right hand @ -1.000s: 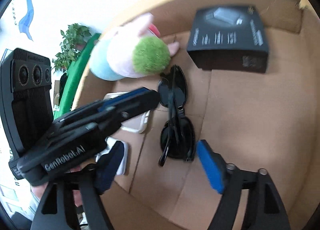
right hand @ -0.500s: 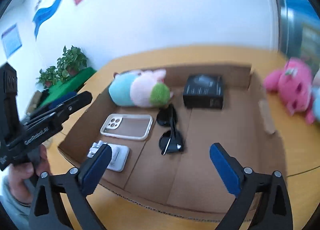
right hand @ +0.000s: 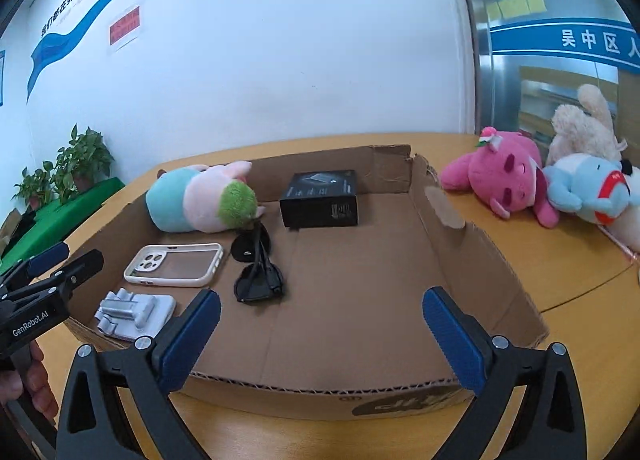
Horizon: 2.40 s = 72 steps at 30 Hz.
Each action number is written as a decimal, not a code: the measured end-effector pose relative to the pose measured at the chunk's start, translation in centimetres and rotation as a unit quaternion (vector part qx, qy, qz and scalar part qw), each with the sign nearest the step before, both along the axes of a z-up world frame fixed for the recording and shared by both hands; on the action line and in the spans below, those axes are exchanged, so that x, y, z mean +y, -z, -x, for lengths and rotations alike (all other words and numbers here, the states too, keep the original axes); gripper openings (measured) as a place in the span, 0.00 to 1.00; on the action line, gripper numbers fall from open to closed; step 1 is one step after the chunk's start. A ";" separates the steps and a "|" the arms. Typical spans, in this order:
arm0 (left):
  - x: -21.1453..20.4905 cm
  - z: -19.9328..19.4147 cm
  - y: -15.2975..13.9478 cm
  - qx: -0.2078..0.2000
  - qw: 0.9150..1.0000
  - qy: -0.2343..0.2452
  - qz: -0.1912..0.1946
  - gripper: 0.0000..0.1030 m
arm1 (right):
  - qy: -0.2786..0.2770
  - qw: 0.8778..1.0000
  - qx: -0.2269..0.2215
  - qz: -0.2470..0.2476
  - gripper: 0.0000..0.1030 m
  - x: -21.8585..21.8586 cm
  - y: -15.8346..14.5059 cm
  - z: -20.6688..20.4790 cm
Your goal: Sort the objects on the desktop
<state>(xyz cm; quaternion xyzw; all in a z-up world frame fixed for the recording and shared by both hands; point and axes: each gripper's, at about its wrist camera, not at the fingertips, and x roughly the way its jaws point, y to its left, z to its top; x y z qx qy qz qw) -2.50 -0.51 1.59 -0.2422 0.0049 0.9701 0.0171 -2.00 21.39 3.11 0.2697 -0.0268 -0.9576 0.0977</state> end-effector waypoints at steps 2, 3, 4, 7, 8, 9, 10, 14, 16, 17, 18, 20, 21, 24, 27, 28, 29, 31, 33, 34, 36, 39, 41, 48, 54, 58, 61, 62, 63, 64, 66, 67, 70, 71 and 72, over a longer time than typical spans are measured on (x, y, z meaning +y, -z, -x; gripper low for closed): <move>0.2 0.3 0.6 -0.010 1.000 -0.008 0.004 0.79 | 0.002 1.000 0.013 -0.006 1.00 -0.2 0.7 -0.2; 0.3 0.5 0.9 -0.018 1.000 -0.015 0.008 0.79 | 0.002 1.000 0.022 -0.012 1.00 -0.3 0.9 -0.3; 0.4 0.7 1.3 -0.025 0.999 -0.019 0.010 0.79 | 0.001 1.000 0.026 -0.015 1.00 -0.4 1.1 -0.4; 0.5 0.2 1.8 -0.012 0.999 -0.026 0.020 0.81 | 0.010 0.999 0.036 -0.020 1.00 -0.5 1.2 -0.5; 0.5 0.1 1.9 -0.007 0.999 -0.027 0.019 0.81 | 0.013 0.999 0.039 -0.030 1.00 -0.7 1.4 -0.6; 0.4 0.0 1.9 -0.002 0.999 -0.027 0.019 0.81 | 0.015 0.998 0.038 -0.042 1.00 -1.0 1.5 -0.5; 0.4 -0.1 1.9 0.005 0.999 -0.026 0.019 0.81 | 0.014 0.998 0.038 -0.041 1.00 -1.0 1.5 -0.4; 0.3 -0.1 1.9 0.008 1.000 -0.024 0.019 0.83 | 0.013 0.998 0.036 -0.042 1.00 -0.9 1.6 -0.4; 0.3 0.0 1.9 0.007 1.000 -0.018 0.018 0.87 | 0.014 0.998 0.036 -0.042 1.00 -0.9 1.6 -0.4; 0.4 0.1 1.9 0.006 1.000 -0.015 0.019 0.87 | 0.016 0.998 0.035 -0.042 1.00 -0.9 1.6 -0.4; 0.4 0.1 2.0 0.006 1.000 -0.015 0.018 0.87 | 0.017 0.998 0.035 -0.042 1.00 -0.9 1.7 -0.4; 0.4 0.1 2.0 0.006 1.000 -0.015 0.018 0.87 | 0.017 0.998 0.035 -0.042 1.00 -0.9 1.7 -0.4; 0.4 0.1 2.0 0.006 1.000 -0.015 0.018 0.87 | 0.017 0.998 0.035 -0.043 1.00 -0.9 1.7 -0.4; 0.4 0.2 2.0 0.006 1.000 -0.015 0.019 0.87 | 0.017 0.998 0.035 -0.043 1.00 -0.9 1.7 -0.4; 0.4 0.2 2.0 0.006 1.000 -0.015 0.019 0.87 | 0.017 0.998 0.035 -0.043 1.00 -0.9 1.7 -0.4; 0.4 0.2 1.9 0.006 1.000 -0.015 0.019 0.87 | 0.017 0.998 0.035 -0.043 1.00 -0.9 1.7 -0.4; 0.4 0.2 1.9 0.006 1.000 -0.016 0.019 0.87 | 0.016 0.998 0.035 -0.042 1.00 -0.9 1.7 -0.4; 0.4 0.1 1.9 0.006 1.000 -0.015 0.019 0.87 | 0.015 0.998 0.036 -0.041 1.00 -0.9 1.6 -0.4; 0.4 0.1 1.9 0.006 1.000 -0.015 0.018 0.87 | 0.012 0.999 0.038 -0.036 1.00 -0.8 1.6 -0.5; 0.3 0.1 2.0 0.006 1.000 -0.015 0.019 0.87 | 0.011 0.999 0.039 -0.034 1.00 -0.8 1.6 -0.5; 0.3 0.1 2.0 0.006 1.000 -0.015 0.018 0.87 | 0.010 0.999 0.040 -0.032 1.00 -0.8 1.6 -0.5; 0.3 0.2 2.0 0.005 1.000 -0.015 0.019 0.87 | 0.016 0.998 0.035 -0.044 1.00 -1.1 1.6 -0.3; 0.4 0.2 2.0 0.005 1.000 -0.015 0.019 0.87 | 0.016 0.998 0.035 -0.043 1.00 -1.0 1.6 -0.2; 0.4 0.2 2.0 0.005 1.000 -0.015 0.019 0.87 | 0.016 0.998 0.035 -0.043 1.00 -1.0 1.7 -0.3; 0.4 0.1 2.0 0.004 1.000 -0.016 0.019 0.87 | 0.016 0.998 0.035 -0.043 1.00 -1.0 1.7 -0.3; 0.4 0.0 2.0 0.002 1.000 -0.016 0.018 0.87 | 0.016 0.998 0.035 -0.043 1.00 -1.0 1.7 -0.3; 0.4 0.0 2.1 0.001 1.000 -0.016 0.018 0.87 | 0.014 0.998 0.033 -0.044 1.00 -0.9 1.8 -0.4; 0.4 0.0 2.1 0.001 1.000 -0.016 0.018 0.87 | 0.014 0.998 0.032 -0.044 1.00 -0.9 1.8 -0.4; 0.3 0.0 2.1 0.001 1.000 -0.016 0.018 0.87 | 0.013 0.998 0.032 -0.044 1.00 -0.9 1.8 -0.4; 0.3 0.0 2.1 0.001 1.000 -0.016 0.017 0.87 | 0.013 0.998 0.032 -0.044 1.00 -0.9 1.8 -0.5; 0.3 0.0 2.1 0.002 1.000 -0.016 0.017 0.87 | 0.013 0.998 0.032 -0.045 1.00 -0.9 1.8 -0.4; 0.3 0.0 2.1 0.002 1.000 -0.016 0.017 0.87 | 0.014 0.998 0.032 -0.045 1.00 -0.9 1.8 -0.4; 0.3 -0.1 2.1 0.001 1.000 -0.018 0.017 0.87 | 0.014 0.998 0.032 -0.045 1.00 -0.9 1.8 -0.4; 0.2 0.0 2.1 0.001 1.000 -0.018 0.017 0.87 | 0.013 0.998 0.032 -0.045 1.00 -0.9 1.8 -0.4; 0.2 0.0 2.1 0.001 1.000 -0.017 0.017 0.87 | 0.013 0.998 0.032 -0.044 1.00 -0.9 1.8 -0.4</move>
